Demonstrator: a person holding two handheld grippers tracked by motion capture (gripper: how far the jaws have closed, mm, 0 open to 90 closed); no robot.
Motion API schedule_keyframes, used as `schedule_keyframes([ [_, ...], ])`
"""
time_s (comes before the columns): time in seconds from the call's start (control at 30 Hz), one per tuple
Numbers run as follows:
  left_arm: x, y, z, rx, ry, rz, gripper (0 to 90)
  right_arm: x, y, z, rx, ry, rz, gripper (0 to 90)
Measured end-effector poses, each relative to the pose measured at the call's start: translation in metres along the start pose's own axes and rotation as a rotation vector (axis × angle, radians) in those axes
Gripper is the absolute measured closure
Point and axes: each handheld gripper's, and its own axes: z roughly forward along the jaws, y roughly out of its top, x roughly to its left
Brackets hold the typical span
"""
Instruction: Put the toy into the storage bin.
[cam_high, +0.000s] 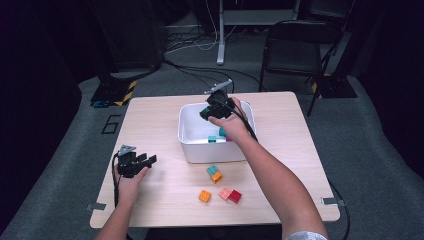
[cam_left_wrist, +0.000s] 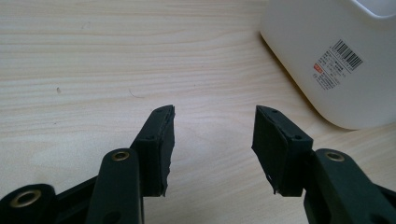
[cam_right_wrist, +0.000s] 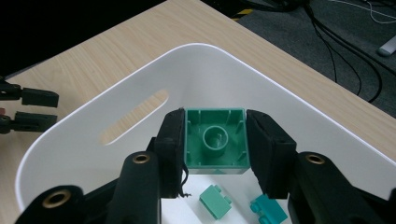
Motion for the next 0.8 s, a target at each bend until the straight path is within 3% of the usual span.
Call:
schedule_keyframes([
  [0.2, 0.002, 0.000, 0.000, -0.002, 0.002, -0.007, 48.3, 0.000, -0.002, 0.010, 0.039, -0.012, 0.009, 58.4],
  [0.37, 0.002, 0.000, 0.000, 0.002, 0.001, -0.003, 48.3, -0.001, -0.003, 0.004, 0.030, -0.026, 0.000, 57.7],
  [0.6, 0.000, 0.000, 0.000, -0.001, 0.003, 0.001, 48.3, 0.000, -0.004, -0.014, -0.011, -0.030, -0.001, 55.4],
  [0.67, 0.000, 0.000, 0.000, -0.007, 0.003, -0.003, 48.3, 0.004, -0.006, -0.023, -0.030, -0.012, 0.011, 55.2],
  [0.8, 0.002, 0.000, 0.000, 0.002, 0.005, -0.003, 48.2, 0.009, -0.015, -0.050, -0.102, 0.016, -0.011, 55.0],
])
